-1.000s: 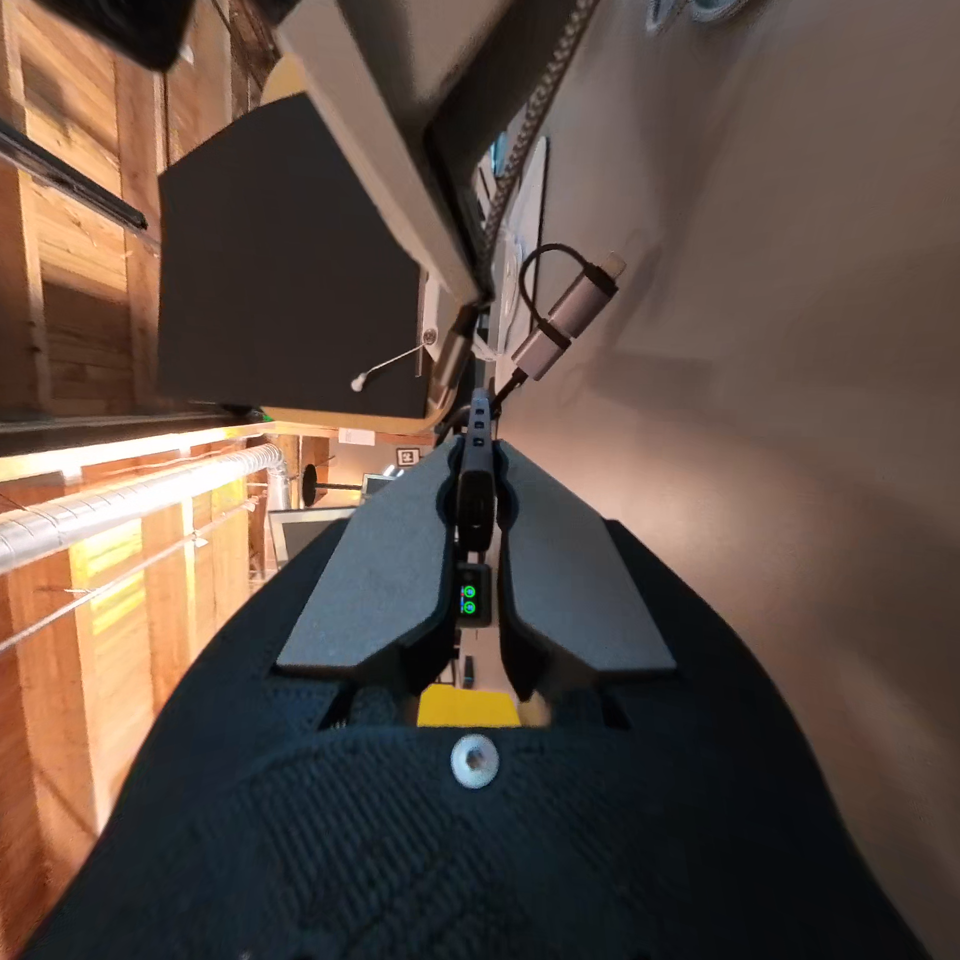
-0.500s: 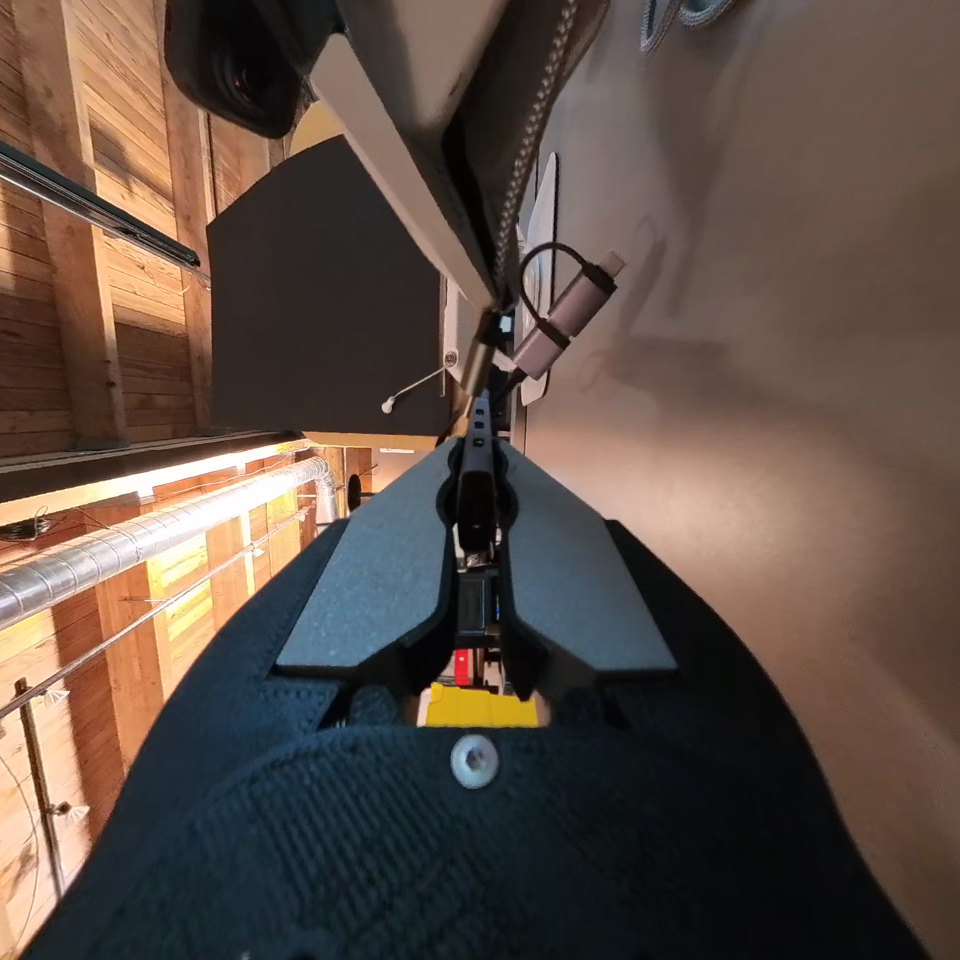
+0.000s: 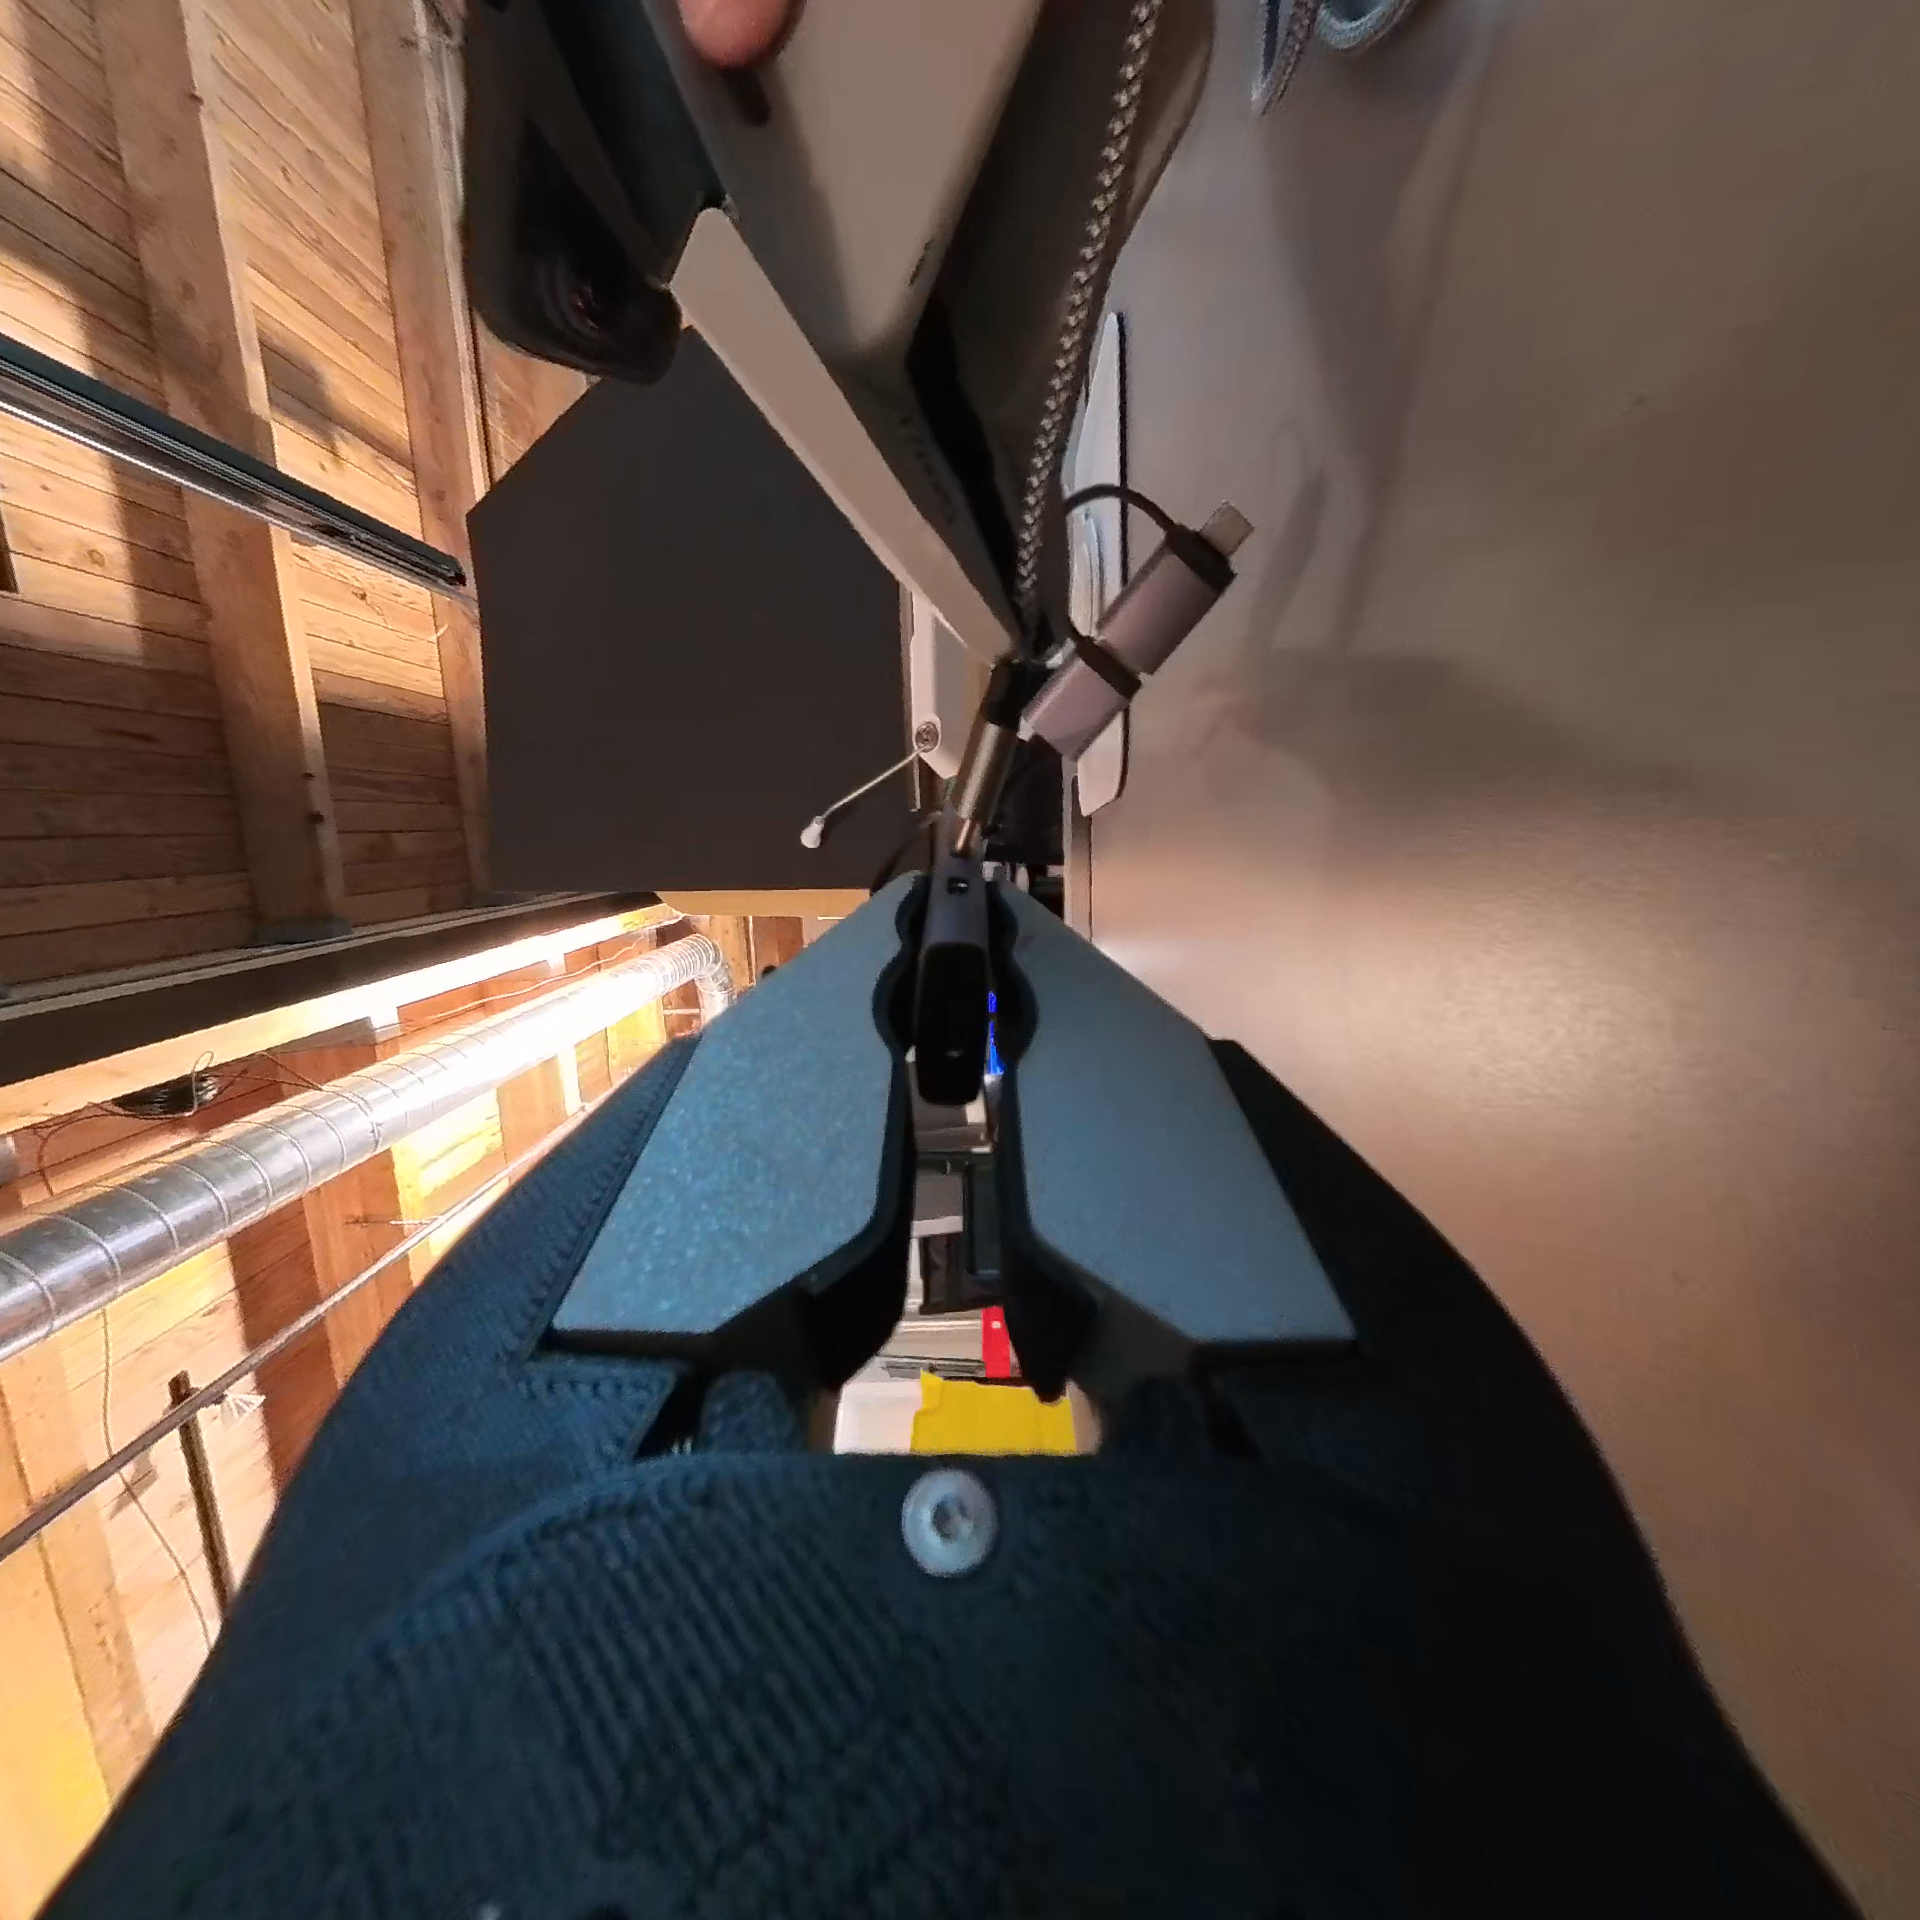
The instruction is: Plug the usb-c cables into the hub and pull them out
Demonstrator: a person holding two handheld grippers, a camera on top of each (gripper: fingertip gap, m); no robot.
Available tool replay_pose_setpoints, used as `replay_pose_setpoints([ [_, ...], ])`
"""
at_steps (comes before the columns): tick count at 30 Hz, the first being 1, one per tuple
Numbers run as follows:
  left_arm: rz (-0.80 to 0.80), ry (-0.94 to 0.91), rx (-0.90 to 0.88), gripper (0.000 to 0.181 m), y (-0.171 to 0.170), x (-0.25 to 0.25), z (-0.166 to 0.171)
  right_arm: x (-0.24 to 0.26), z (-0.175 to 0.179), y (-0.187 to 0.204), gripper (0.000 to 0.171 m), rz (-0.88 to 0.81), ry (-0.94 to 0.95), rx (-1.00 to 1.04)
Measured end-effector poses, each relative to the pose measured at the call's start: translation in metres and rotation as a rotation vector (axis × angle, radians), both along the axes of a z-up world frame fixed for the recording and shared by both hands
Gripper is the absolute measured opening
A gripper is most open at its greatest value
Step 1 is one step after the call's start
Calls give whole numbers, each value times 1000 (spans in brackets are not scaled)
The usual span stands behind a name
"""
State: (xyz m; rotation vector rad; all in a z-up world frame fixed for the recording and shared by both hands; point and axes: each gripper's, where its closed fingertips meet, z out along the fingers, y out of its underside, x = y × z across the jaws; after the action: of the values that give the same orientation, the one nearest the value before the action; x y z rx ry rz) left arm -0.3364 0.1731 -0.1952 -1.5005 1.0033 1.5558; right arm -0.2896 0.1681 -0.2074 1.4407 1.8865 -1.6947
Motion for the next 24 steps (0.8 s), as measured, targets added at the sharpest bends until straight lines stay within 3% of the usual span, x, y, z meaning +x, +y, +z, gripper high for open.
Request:
replay_pose_setpoints([
  [9,2,88,-31,6,0,5,-6,4,-5,3,0,16,-48,-14],
  [24,-13,79,-28,6,-3,11,-3,9,-8,-7,0,60,-93,-82],
])
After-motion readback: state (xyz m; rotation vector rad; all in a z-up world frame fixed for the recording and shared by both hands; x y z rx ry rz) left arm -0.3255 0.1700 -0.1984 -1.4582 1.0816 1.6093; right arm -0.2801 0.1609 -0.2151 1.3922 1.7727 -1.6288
